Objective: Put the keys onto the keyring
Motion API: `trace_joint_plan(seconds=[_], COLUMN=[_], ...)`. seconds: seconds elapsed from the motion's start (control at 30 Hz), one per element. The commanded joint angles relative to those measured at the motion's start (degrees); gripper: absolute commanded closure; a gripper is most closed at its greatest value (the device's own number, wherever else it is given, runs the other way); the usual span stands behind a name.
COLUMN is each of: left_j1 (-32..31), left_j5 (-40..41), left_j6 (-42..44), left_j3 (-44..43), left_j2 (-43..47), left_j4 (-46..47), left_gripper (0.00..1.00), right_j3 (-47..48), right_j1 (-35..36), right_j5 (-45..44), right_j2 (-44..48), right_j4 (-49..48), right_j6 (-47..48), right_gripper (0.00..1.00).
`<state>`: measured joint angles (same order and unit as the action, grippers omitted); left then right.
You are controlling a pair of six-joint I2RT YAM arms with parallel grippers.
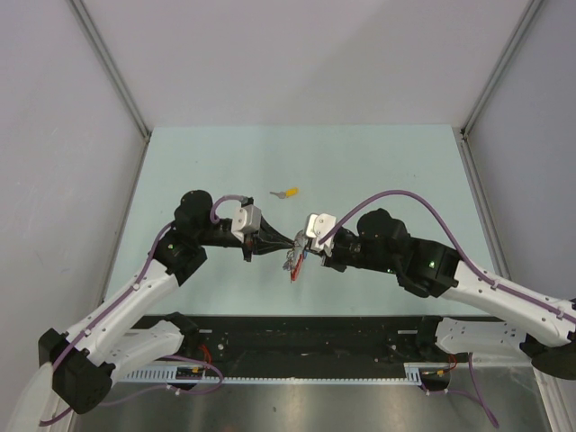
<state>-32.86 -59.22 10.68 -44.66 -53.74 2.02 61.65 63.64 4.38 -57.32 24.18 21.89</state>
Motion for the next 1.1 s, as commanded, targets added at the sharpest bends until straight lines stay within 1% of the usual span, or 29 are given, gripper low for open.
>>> trace_joint_plan(seconds=[0.0, 0.57, 1.07], left_j1=[-0.36, -2.21, -2.56], left_j5=[-2.13, -1.07, 0.16], left_j6=[1.45, 2.51, 1.89], left_j3=[-0.33, -1.65, -1.83], left_j2=[0.04, -0.93, -1.46], left_j4=[1.14, -1.58, -1.58], left_gripper=[1.00, 1.00, 1.00], right_j3=[2.78, 2.78, 2.78], right_j1=[0.35, 0.52, 2.81], right_j5=[0.72, -1.66, -1.13], right_j2=[-0.16, 0.10, -0.86], right_j4=[-4.05, -6.96, -7.93], right_j6=[-1.41, -3.26, -1.41], right_gripper=[1.00, 1.00, 1.00])
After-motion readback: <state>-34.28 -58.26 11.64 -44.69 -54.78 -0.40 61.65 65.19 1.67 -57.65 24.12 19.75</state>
